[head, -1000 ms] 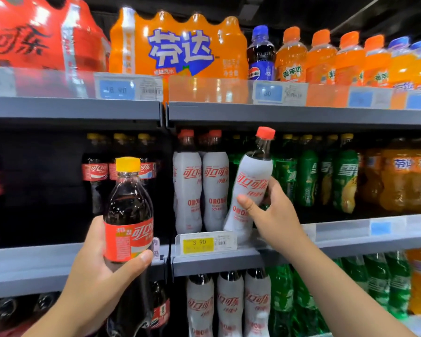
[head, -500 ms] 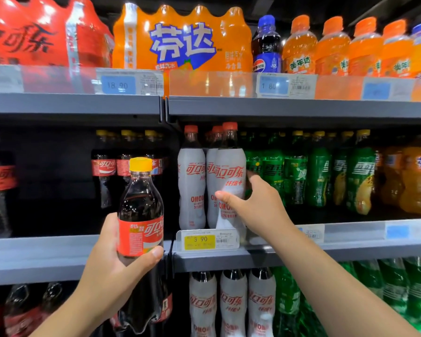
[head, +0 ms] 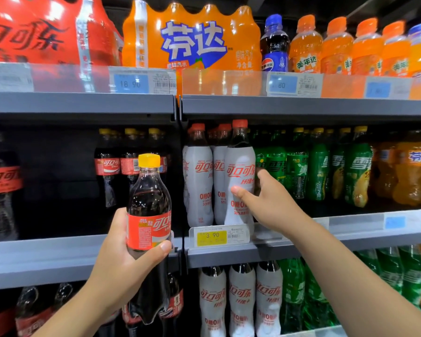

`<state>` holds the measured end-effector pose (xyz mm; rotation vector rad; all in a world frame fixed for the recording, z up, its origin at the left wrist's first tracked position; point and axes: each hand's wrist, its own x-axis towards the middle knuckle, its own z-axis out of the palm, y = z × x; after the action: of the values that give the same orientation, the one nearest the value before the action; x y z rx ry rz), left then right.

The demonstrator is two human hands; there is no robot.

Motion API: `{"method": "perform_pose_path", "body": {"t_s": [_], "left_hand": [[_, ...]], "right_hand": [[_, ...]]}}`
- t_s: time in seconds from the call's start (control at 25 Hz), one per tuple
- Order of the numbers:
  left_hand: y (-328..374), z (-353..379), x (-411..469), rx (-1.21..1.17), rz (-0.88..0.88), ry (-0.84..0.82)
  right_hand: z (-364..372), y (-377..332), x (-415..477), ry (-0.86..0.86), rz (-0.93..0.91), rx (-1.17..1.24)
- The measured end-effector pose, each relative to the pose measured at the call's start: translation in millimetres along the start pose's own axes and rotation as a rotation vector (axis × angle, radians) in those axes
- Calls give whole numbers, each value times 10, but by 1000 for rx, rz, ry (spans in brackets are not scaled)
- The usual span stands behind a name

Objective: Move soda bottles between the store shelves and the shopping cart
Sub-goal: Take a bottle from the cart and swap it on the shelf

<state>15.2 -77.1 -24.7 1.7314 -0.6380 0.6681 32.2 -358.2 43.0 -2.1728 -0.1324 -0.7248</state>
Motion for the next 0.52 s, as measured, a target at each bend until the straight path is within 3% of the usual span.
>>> {"method": "perform_pose_path", "body": {"t_s": [0.36, 0.52], "left_hand": [[-77, -321, 108, -17, 25, 41], [-101, -448, 144, 6, 39, 44]], "right_hand": [[291, -237, -70, -8, -28, 116], [422, -294, -110, 31, -56, -3]]}}
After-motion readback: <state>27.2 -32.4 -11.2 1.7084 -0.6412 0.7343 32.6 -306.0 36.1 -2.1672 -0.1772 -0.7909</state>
